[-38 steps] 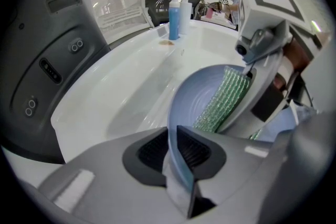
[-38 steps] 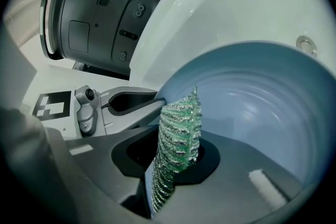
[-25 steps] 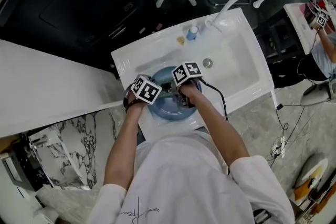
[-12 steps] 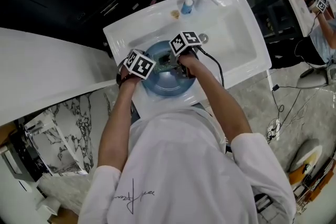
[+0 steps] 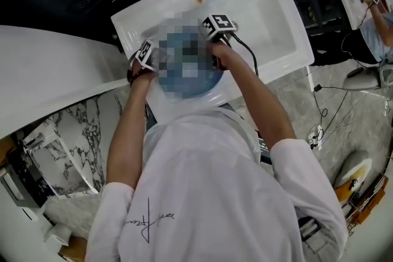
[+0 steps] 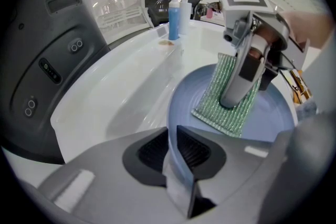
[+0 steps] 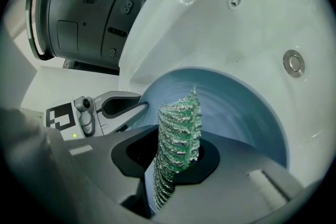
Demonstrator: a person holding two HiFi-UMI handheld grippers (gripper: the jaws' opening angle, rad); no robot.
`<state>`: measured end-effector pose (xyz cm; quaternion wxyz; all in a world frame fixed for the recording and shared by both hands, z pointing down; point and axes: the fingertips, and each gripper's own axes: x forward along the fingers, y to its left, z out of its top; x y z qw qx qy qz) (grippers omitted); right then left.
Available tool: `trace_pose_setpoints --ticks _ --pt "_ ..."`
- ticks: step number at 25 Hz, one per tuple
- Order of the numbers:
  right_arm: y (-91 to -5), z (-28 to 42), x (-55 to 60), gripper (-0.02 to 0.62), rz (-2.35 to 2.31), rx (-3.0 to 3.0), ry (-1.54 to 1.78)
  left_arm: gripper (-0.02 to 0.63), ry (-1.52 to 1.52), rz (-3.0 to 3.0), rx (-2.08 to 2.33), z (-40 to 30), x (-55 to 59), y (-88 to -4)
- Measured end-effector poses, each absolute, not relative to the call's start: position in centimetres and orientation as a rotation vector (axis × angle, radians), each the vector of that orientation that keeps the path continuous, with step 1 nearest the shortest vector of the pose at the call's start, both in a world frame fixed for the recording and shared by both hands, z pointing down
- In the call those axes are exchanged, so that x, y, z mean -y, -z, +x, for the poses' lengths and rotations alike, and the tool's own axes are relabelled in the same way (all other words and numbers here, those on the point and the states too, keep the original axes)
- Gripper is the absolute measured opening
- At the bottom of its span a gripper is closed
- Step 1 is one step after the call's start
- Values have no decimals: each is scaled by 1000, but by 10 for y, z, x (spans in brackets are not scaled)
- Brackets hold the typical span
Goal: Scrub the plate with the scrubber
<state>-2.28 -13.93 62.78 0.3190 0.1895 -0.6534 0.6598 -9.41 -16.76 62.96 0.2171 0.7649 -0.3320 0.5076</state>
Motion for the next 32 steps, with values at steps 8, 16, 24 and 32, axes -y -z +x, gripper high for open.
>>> trace_pose_setpoints --ticks 8,16,24,32 --pt "-628 -5 143 67 522 1703 -1714 109 -1417 2116 927 -96 169 -628" --pt "-623 16 146 67 546 1694 -1674 109 -1436 2131 975 -102 177 -621" --pt "-621 27 146 67 554 1657 -1588 109 -1415 2131 947 -95 172 -624" --pt "-621 47 152 67 579 1604 -1439 109 -1446 2122 990 -104 176 -622"
